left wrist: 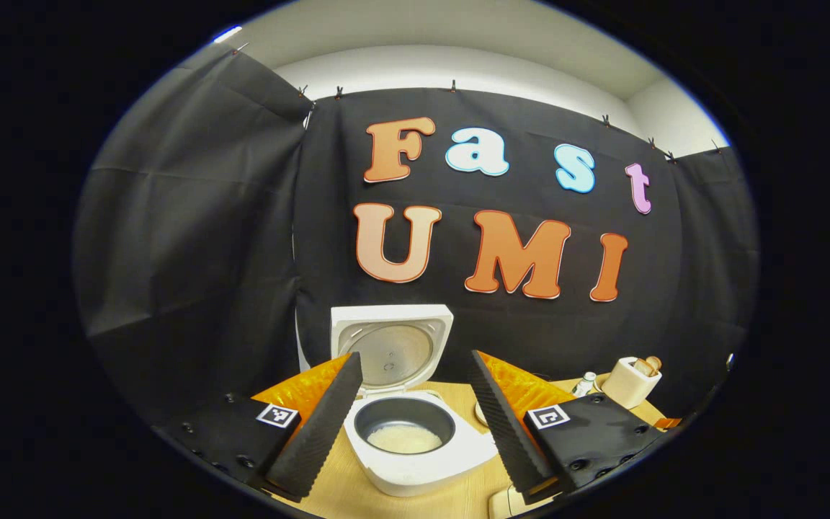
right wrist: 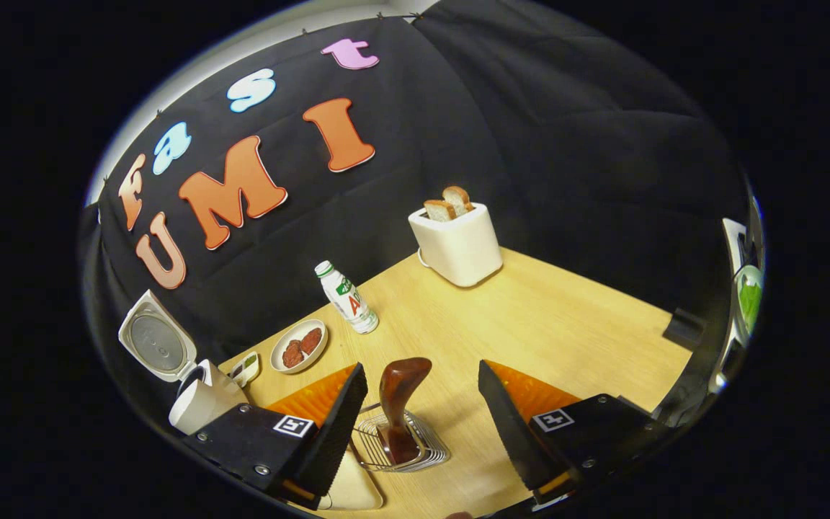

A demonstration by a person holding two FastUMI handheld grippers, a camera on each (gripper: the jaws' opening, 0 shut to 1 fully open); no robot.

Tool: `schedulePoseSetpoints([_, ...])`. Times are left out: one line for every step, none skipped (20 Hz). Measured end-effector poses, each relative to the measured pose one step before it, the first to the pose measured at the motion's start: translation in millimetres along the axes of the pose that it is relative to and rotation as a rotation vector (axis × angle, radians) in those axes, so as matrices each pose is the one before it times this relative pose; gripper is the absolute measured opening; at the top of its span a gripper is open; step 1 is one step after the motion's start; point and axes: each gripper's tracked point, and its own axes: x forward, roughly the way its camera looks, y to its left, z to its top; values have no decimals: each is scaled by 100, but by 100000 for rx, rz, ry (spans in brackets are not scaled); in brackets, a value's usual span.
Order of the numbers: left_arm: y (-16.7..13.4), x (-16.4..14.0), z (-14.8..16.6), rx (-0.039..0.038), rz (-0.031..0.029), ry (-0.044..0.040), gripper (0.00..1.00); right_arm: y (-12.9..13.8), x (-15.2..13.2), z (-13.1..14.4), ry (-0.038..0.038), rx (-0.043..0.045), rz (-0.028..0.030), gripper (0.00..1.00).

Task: Close the left gripper, press the button to open the rice cooker; take a wooden spoon from the chopstick holder with the right hand, scoop a spoonful of rice and pour it into the rice cooker, then put the wooden spoon back into the chopstick holder.

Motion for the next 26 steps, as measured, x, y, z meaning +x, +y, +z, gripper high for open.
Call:
schedulePoseSetpoints([-159,1012,420,-121,-760,-14,100,292,-643,758,-1387,-1792,415,95])
schedulePoseSetpoints([-139,1082,536,217,-342,-90,100,288,-463,773,-951,-863,344,94])
schedulePoseSetpoints([210,1163,617,696,863,-358,100,200,-321,731,-901,-12,448,94])
schedulePoseSetpoints([223,1254,770,1271,1057,-863,100,254,-335,638,-976,634,218,95])
schedulePoseSetpoints([205,1341,621,1596,1401,-697,97,177,-184,464,-1045,753,147,94])
schedulePoseSetpoints([479,1403,670,3042,3053,-1142,100,129,-22,388,-1035,291,31,95])
schedulePoseSetpoints([475,1341,717,5094,2915,-1190,100,-246,3,-28,-63,48,-834,95])
schedulePoseSetpoints([-275,1289,366,4171,594,197,100,-301,4,-259,668,-13,-1097,95])
schedulePoseSetpoints([-807,1569,-98,1059,-2047,1021,100,-162,-151,-221,436,349,-682,95])
schedulePoseSetpoints([-1252,1478,77,-4407,-4859,437,100,-134,-142,-152,281,627,-613,95])
schedulePoseSetpoints([-1198,1415,-241,-6866,-5130,1631,100,-141,-182,-355,539,340,-824,95])
schedulePoseSetpoints([-243,1303,-60,-4948,-2001,1556,99,-267,-139,-194,540,-21,-1175,95])
schedulePoseSetpoints([783,1766,-33,-3543,1213,920,100,-396,-279,-81,94,-219,-1057,95])
schedulePoseSetpoints([880,1444,68,-638,2095,423,100,-253,-246,202,-485,-466,-1003,94])
schedulePoseSetpoints([805,1505,-214,65,2224,1085,100,-283,-93,348,-638,-536,-1205,95])
schedulePoseSetpoints([658,1529,-105,-268,1490,1422,100,-347,-127,420,-865,-579,-1235,95])
schedulePoseSetpoints([349,1336,-187,-888,708,1238,100,-463,-222,461,-1206,-506,-1527,95])
schedulePoseSetpoints([608,1381,-269,-512,1477,1637,100,-294,-98,569,-1200,-367,-1222,94])
schedulePoseSetpoints([617,1230,-67,30,1681,864,100,-249,-246,525,-950,-165,-1154,94])
schedulePoseSetpoints([584,1201,-249,804,1641,1773,100,-226,-59,598,-1065,-203,-793,94])
schedulePoseSetpoints([288,971,-567,850,1064,2288,100,-287,-247,567,-1121,-212,-837,94])
schedulePoseSetpoints([39,933,-684,586,780,2845,100,-231,-23,462,-823,48,-609,95])
schedulePoseSetpoints([105,730,-880,309,81,2641,100,-120,-61,444,-605,477,-155,94])
schedulePoseSetpoints([24,679,-967,18,389,2865,100,60,-13,300,-251,794,302,95])
schedulePoseSetpoints([282,390,-801,-434,492,2722,100,200,120,161,133,926,613,95])
schedulePoseSetpoints([55,116,-778,-1586,-118,2204,100,190,131,102,237,674,599,95])
